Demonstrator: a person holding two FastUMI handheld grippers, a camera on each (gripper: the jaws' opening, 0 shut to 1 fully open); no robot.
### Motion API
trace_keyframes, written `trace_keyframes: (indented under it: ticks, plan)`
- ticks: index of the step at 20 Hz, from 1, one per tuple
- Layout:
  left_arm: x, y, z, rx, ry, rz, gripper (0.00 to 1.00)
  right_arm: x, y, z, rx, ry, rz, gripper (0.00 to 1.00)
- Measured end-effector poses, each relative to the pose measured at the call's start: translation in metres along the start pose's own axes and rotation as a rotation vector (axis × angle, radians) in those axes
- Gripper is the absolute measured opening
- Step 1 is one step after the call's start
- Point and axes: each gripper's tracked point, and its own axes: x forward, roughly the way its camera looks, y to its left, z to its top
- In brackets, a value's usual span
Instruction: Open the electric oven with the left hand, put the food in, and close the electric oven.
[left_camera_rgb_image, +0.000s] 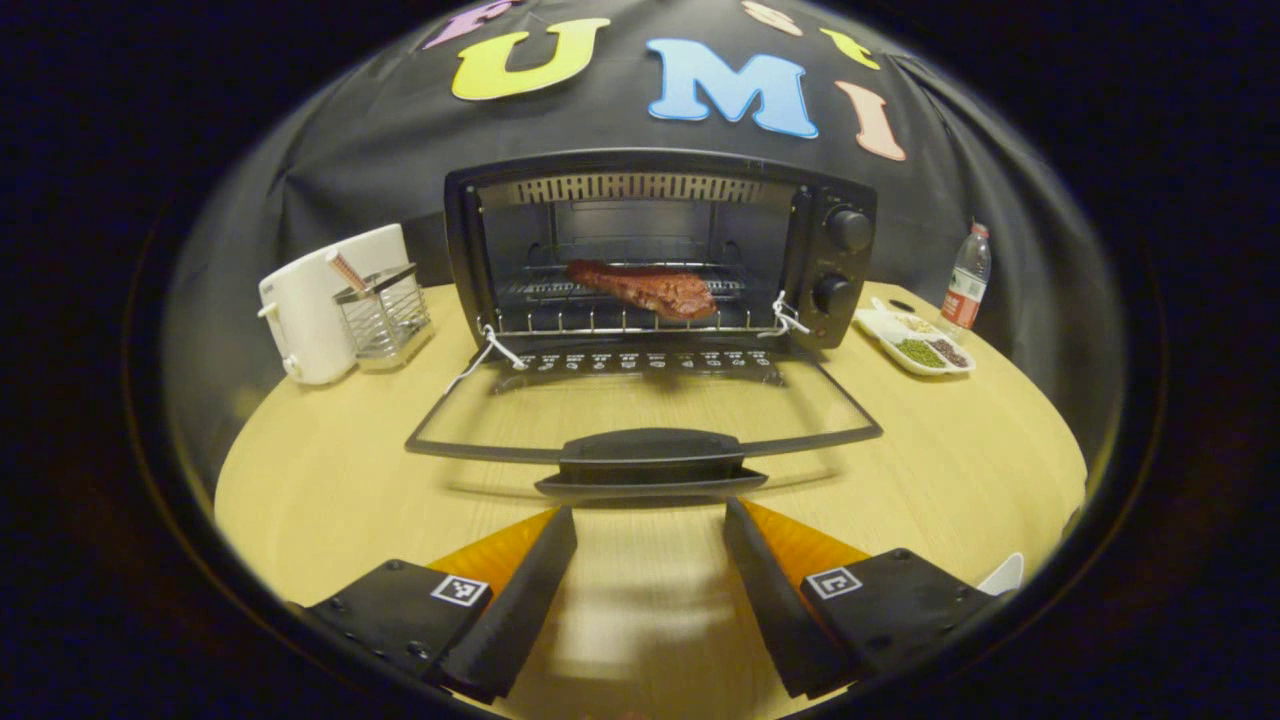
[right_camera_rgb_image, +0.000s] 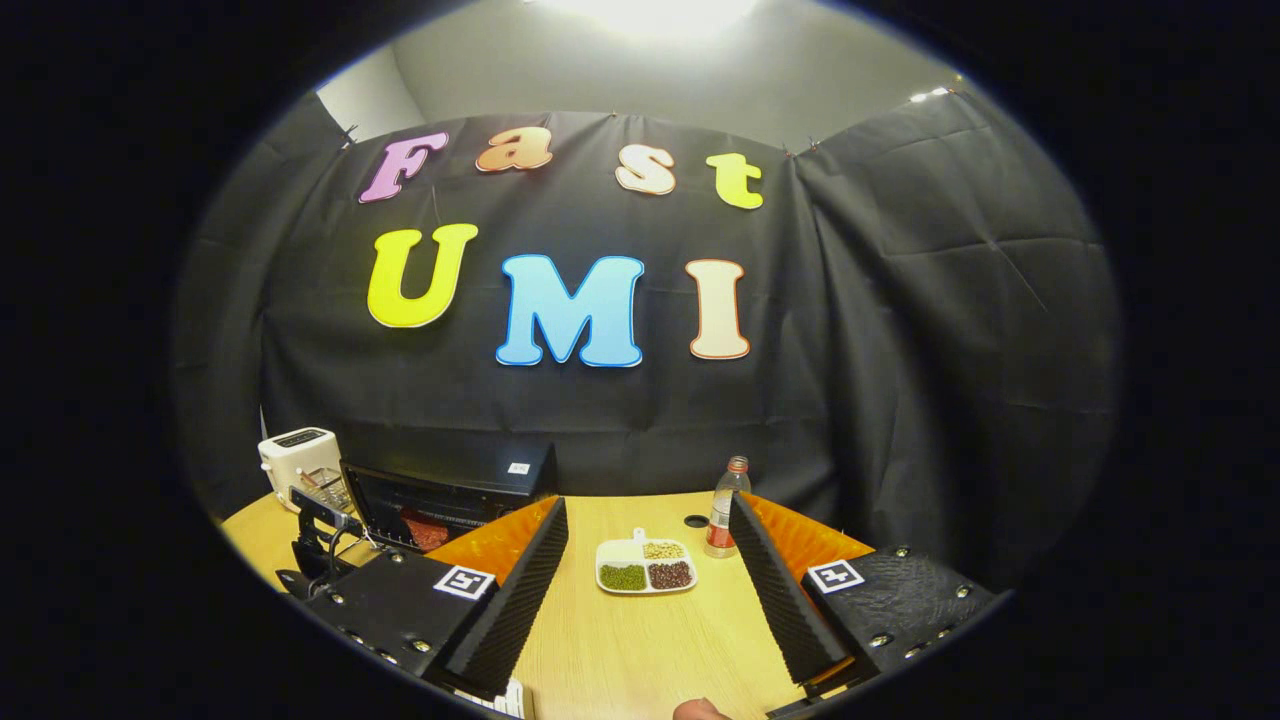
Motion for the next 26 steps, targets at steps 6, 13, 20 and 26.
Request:
trace_keyframes:
  ticks: [6, 13, 20, 26]
  plan:
    - [-0.002, -0.001, 0.005, 0.015, -0.010, 0.011, 0.99, -0.003, -0.008, 0.000, 0.006, 0.001, -0.025, 0.98]
    - [-0.026, 0.000, 0.049, 0.017, -0.108, 0.016, 1.00, -0.005, 0.000, 0.001, 0.016, -0.010, -0.001, 0.98]
    - [-0.038, 0.003, 0.120, 0.060, -0.264, 0.019, 0.98, -0.004, 0.007, 0.002, 0.022, -0.017, 0.013, 0.98]
    - [-0.021, 0.011, 0.165, 0.055, -0.324, 0.010, 0.95, -0.004, 0.008, 0.001, 0.021, -0.016, -0.004, 0.98]
